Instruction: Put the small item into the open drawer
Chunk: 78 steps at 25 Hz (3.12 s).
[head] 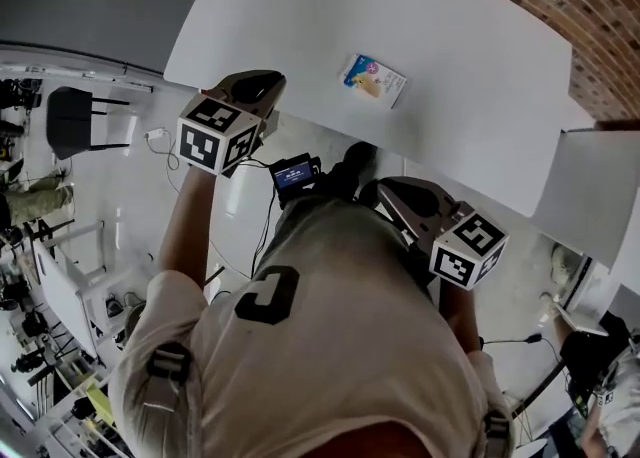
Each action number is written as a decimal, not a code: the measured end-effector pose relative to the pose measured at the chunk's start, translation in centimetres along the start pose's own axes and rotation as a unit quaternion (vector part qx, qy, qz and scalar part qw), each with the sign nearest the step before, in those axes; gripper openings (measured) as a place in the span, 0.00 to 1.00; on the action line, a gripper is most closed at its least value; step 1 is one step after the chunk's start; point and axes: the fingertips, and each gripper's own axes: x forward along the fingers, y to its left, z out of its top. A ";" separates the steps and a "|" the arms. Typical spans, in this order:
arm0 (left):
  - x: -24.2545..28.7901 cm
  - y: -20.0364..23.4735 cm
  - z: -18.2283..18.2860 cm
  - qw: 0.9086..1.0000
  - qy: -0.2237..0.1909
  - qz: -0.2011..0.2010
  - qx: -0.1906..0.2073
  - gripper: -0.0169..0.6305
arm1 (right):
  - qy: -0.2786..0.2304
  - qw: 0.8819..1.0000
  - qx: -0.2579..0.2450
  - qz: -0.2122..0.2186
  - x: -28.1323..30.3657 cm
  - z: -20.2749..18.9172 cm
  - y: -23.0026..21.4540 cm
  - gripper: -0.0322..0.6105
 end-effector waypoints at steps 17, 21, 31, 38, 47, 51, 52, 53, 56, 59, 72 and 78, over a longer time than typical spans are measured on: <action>15.8 2.9 -6.3 0.991 0.072 -0.115 0.000 0.08 | 0.134 0.987 -0.011 -0.089 4.1 -0.3 -4.7 0.06; 19.5 1.6 -7.7 0.987 0.090 -0.134 -0.013 0.18 | 0.138 0.986 -0.004 -0.093 4.8 -0.3 -5.0 0.06; 24.3 0.9 -11.9 0.981 0.153 -0.118 -0.024 0.18 | 0.111 0.986 0.020 -0.119 3.7 -0.1 -5.5 0.06; 24.6 0.7 -12.1 0.983 0.151 -0.093 -0.047 0.12 | 0.091 0.988 0.018 -0.121 2.4 -0.4 -5.2 0.06; 24.1 0.4 -11.1 0.979 0.145 -0.084 -0.118 0.04 | 0.069 0.992 -0.005 -0.104 1.2 1.0 -4.6 0.06; 22.2 0.6 -9.5 0.979 0.121 -0.082 -0.145 0.04 | 0.056 0.993 -0.012 -0.101 0.8 0.6 -3.6 0.06; 21.5 0.6 -9.4 0.979 0.117 -0.081 -0.146 0.04 | 0.055 0.993 -0.012 -0.099 0.9 0.3 -3.3 0.06; 20.9 0.5 -9.3 0.980 0.113 -0.081 -0.145 0.04 | 0.053 0.994 -0.013 -0.097 1.0 0.2 -2.9 0.06; 19.2 0.2 -8.7 0.981 0.096 -0.079 -0.151 0.04 | 0.047 0.995 -0.024 -0.090 1.2 0.2 -2.1 0.05; 17.3 -0.3 -8.0 0.980 0.074 -0.075 -0.169 0.04 | 0.040 0.995 -0.035 -0.081 0.9 0.0 -1.4 0.06; 9.2 -2.2 -7.1 0.982 0.028 -0.032 -0.186 0.04 | 0.026 0.999 -0.038 -0.004 -0.2 -1.3 0.8 0.06; 5.8 -1.1 -7.3 0.983 0.017 0.009 -0.181 0.04 | 0.032 0.998 -0.042 0.031 0.4 -1.1 1.2 0.05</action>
